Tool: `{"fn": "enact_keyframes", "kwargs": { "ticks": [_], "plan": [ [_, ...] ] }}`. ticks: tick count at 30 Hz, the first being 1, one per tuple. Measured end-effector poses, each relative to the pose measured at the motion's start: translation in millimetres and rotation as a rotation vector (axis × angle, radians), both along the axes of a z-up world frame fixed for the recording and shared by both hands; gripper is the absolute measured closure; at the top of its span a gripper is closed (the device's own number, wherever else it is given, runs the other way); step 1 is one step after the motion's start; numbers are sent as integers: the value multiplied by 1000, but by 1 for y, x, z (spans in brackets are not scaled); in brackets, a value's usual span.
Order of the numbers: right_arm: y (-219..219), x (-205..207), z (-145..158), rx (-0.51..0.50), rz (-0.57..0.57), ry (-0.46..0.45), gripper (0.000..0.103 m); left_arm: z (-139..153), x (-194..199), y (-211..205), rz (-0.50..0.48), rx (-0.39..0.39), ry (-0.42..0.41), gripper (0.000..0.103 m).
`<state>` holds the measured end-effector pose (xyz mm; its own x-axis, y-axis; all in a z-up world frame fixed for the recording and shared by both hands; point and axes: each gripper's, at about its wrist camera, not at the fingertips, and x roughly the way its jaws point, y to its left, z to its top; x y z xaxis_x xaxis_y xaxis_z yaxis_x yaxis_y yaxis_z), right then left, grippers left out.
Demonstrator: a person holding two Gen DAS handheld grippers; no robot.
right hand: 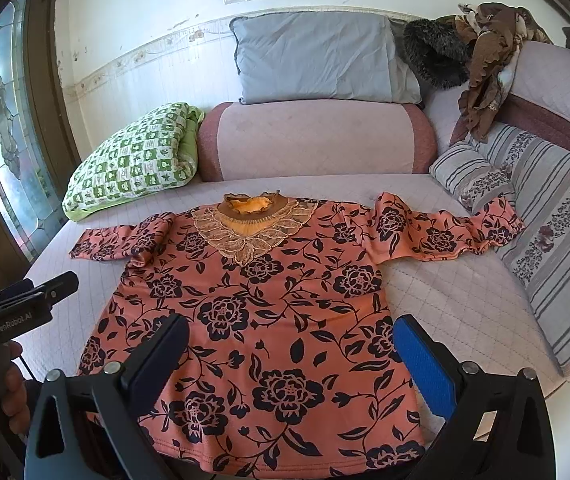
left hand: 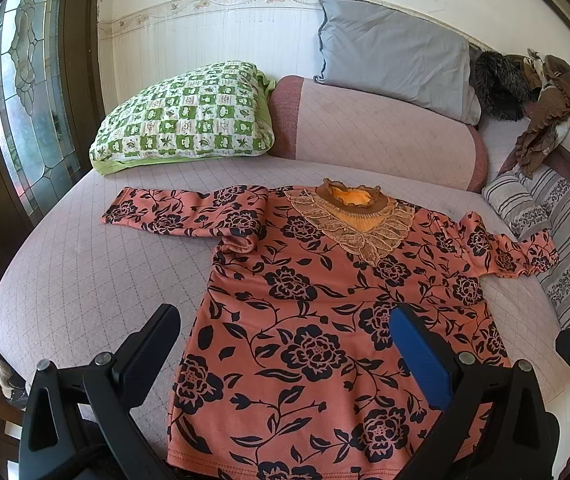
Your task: Fold small clothes
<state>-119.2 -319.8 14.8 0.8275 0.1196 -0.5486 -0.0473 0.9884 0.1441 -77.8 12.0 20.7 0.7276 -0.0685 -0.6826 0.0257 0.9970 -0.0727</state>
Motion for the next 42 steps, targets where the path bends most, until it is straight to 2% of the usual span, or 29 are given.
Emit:
{"fn": "enact_keyframes", "kwargs": {
  "ticks": [5,7,10,11,13,15,18,19,21,23,26,30,31,33,34,35,36,38,40,42],
  "plan": [
    [-1,2,-1,12,7,-1,0,-1,0,-1,0,0,2,0],
    [-4,10,-9,40,23,41,0,-6,4,4,0,-26,24,0],
    [-23,29,-30,102,35,122,0,-30,18,21,1,-105,116,0],
    [-44,40,-40,173,13,153,0,-42,23,27,14,-126,157,0],
    [-79,55,-54,238,-31,176,0,-62,31,38,46,-147,221,0],
    [-132,79,-70,342,-123,204,0,-76,37,44,59,-167,255,0],
    [-210,113,-90,469,-281,190,0,-87,45,44,47,-168,250,0],
    [-234,126,-94,471,-324,181,1,-90,48,42,38,-164,248,0],
    [-285,154,-109,537,-418,184,7,-94,57,37,19,-168,244,0],
    [-332,183,-127,641,-511,197,17,-99,67,32,9,-173,243,0],
    [-372,215,-147,697,-624,224,25,-107,83,30,1,-181,247,0],
    [-396,249,-163,664,-738,268,26,-112,99,25,-13,-171,236,0],
    [-401,256,-168,675,-759,268,30,-114,102,25,-13,-163,236,0],
    [-411,271,-182,702,-778,303,48,-120,108,27,-10,-156,250,0],
    [-418,279,-191,718,-794,327,72,-122,109,29,-4,-160,259,0],
    [-417,281,-195,709,-810,333,87,-125,110,33,5,-165,266,0],
    [-418,284,-195,680,-814,327,94,-127,110,37,13,-169,270,0],
    [-413,291,-179,627,-766,279,97,-128,108,47,32,-183,263,0],
    [-389,303,-139,532,-642,188,97,-128,106,56,52,-197,248,0],
    [-348,308,-95,482,-506,89,97,-126,104,66,69,-212,226,0]
  ]
}}
